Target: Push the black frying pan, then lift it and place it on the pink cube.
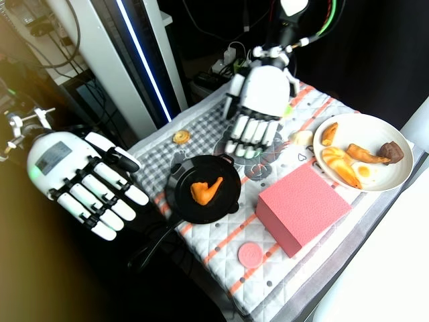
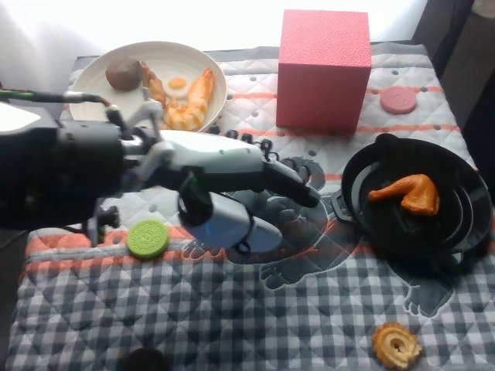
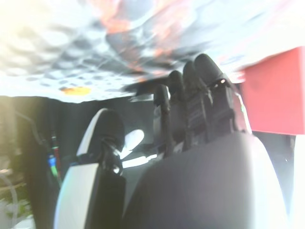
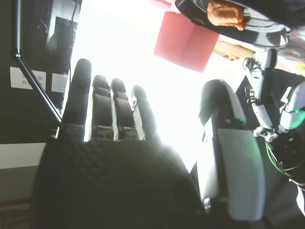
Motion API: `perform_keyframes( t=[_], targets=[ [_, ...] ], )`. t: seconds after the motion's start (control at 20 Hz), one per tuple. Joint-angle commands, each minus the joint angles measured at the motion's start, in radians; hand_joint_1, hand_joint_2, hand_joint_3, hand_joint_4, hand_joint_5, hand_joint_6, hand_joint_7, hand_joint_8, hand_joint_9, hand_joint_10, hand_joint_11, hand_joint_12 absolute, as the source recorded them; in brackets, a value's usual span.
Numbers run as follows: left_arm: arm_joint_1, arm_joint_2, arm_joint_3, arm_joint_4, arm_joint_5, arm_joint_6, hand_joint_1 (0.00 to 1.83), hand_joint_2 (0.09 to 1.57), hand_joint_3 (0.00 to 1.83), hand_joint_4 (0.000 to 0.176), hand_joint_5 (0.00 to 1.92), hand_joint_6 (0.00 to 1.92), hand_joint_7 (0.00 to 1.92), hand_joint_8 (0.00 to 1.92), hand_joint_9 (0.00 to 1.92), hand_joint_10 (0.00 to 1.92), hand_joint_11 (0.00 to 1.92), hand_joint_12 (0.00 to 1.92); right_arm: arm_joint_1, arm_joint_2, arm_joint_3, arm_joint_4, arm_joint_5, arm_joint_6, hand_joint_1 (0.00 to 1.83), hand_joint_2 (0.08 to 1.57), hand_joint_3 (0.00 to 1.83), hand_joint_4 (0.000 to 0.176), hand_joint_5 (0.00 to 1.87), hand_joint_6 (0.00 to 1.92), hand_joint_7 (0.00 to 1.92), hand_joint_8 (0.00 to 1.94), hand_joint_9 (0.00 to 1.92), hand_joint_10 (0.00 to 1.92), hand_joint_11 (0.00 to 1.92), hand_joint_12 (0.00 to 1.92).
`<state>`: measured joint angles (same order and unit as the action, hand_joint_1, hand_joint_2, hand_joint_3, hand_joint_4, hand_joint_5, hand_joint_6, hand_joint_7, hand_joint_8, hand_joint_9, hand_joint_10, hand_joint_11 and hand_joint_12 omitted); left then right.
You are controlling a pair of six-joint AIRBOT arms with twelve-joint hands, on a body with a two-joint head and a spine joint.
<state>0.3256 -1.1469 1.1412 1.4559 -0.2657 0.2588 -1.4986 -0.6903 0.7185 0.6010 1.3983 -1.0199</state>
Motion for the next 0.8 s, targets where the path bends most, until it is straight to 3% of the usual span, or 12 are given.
perform_keyframes(
  t=[0.0, 0.15, 0.3, 0.35, 0.4, 0.45, 0.5, 0.55, 0.6, 0.65, 0.7, 0.75],
  targets=[
    [-0.019, 0.034, -0.021, -0.082, -0.058, 0.045, 0.44, 1.35, 0.00, 0.012, 0.40, 0.02, 0.36, 0.01, 0.31, 0.02, 0.00, 1.02, 0.004, 0.006, 0.017, 0.009, 0.094, 0.006, 0.53, 1.22, 0.00, 0.060, 0.00, 0.00, 0.00, 0.00, 0.00, 0.00, 0.00, 0.65],
    [-0.040, 0.102, -0.062, -0.223, -0.087, 0.163, 0.49, 1.36, 0.00, 0.000, 0.42, 0.02, 0.38, 0.01, 0.35, 0.02, 0.00, 1.19, 0.008, 0.013, 0.041, 0.018, 0.023, 0.006, 0.60, 1.19, 0.00, 0.027, 0.00, 0.00, 0.00, 0.00, 0.00, 0.00, 0.00, 0.04],
    [-0.065, 0.154, -0.092, -0.324, -0.118, 0.253, 0.47, 1.38, 0.00, 0.000, 0.43, 0.01, 0.39, 0.01, 0.39, 0.03, 0.00, 1.30, 0.032, 0.013, 0.096, 0.029, -0.104, 0.006, 0.75, 1.15, 0.00, 0.000, 0.00, 0.00, 0.00, 0.00, 0.00, 0.00, 0.02, 0.01],
    [-0.065, 0.174, -0.107, -0.370, -0.127, 0.303, 0.38, 1.39, 0.01, 0.000, 0.41, 0.01, 0.38, 0.00, 0.39, 0.03, 0.00, 1.38, 0.063, 0.007, 0.130, 0.029, -0.182, 0.003, 0.74, 1.15, 0.00, 0.038, 0.00, 0.00, 0.00, 0.00, 0.00, 0.00, 0.02, 0.02],
    [-0.065, 0.189, -0.115, -0.395, -0.130, 0.326, 0.28, 1.40, 0.01, 0.037, 0.37, 0.00, 0.33, 0.00, 0.33, 0.01, 0.00, 1.41, 0.078, 0.003, 0.144, 0.029, -0.214, -0.004, 0.75, 1.16, 0.00, 0.041, 0.00, 0.00, 0.00, 0.00, 0.00, 0.00, 0.05, 0.04],
    [-0.062, 0.205, -0.124, -0.427, -0.137, 0.351, 0.28, 1.40, 0.01, 0.037, 0.37, 0.00, 0.33, 0.00, 0.33, 0.01, 0.00, 1.41, 0.111, -0.007, 0.167, 0.029, -0.267, -0.026, 0.75, 1.16, 0.00, 0.041, 0.00, 0.00, 0.00, 0.00, 0.00, 0.00, 0.05, 0.04],
    [-0.059, 0.217, -0.129, -0.446, -0.142, 0.363, 0.28, 1.40, 0.01, 0.025, 0.37, 0.01, 0.34, 0.01, 0.34, 0.01, 0.00, 1.37, 0.144, -0.017, 0.185, 0.029, -0.313, -0.050, 0.76, 1.16, 0.00, 0.027, 0.00, 0.00, 0.00, 0.00, 0.00, 0.00, 0.04, 0.04],
    [-0.055, 0.228, -0.132, -0.465, -0.145, 0.371, 0.32, 1.39, 0.00, 0.012, 0.39, 0.01, 0.36, 0.01, 0.34, 0.01, 0.00, 1.29, 0.180, -0.037, 0.215, 0.029, -0.365, -0.055, 0.79, 1.16, 0.00, 0.032, 0.00, 0.00, 0.00, 0.00, 0.00, 0.00, 0.01, 0.01],
    [-0.054, 0.230, -0.131, -0.467, -0.141, 0.371, 0.33, 1.39, 0.00, 0.023, 0.38, 0.00, 0.33, 0.00, 0.29, 0.01, 0.00, 1.20, 0.208, -0.056, 0.241, 0.029, -0.402, -0.055, 0.80, 1.15, 0.00, 0.036, 0.00, 0.00, 0.00, 0.00, 0.00, 0.00, 0.00, 0.00],
    [-0.053, 0.230, -0.131, -0.466, -0.136, 0.372, 0.31, 1.39, 0.00, 0.019, 0.37, 0.00, 0.33, 0.00, 0.29, 0.01, 0.00, 1.17, 0.225, -0.071, 0.265, 0.029, -0.430, -0.055, 0.79, 1.15, 0.00, 0.036, 0.00, 0.00, 0.00, 0.00, 0.00, 0.00, 0.00, 0.00],
    [-0.050, 0.230, -0.132, -0.467, -0.135, 0.372, 0.33, 1.38, 0.00, 0.018, 0.38, 0.00, 0.33, 0.00, 0.28, 0.01, 0.00, 1.13, 0.251, -0.092, 0.295, 0.029, -0.469, -0.055, 0.81, 1.13, 0.00, 0.058, 0.00, 0.00, 0.00, 0.00, 0.00, 0.00, 0.00, 0.00],
    [-0.048, 0.232, -0.132, -0.469, -0.136, 0.372, 0.32, 1.38, 0.00, 0.010, 0.37, 0.00, 0.32, 0.00, 0.28, 0.00, 0.00, 1.13, 0.270, -0.108, 0.317, 0.029, -0.501, -0.060, 0.83, 1.13, 0.00, 0.053, 0.00, 0.00, 0.00, 0.00, 0.00, 0.00, 0.00, 0.00]
  ],
)
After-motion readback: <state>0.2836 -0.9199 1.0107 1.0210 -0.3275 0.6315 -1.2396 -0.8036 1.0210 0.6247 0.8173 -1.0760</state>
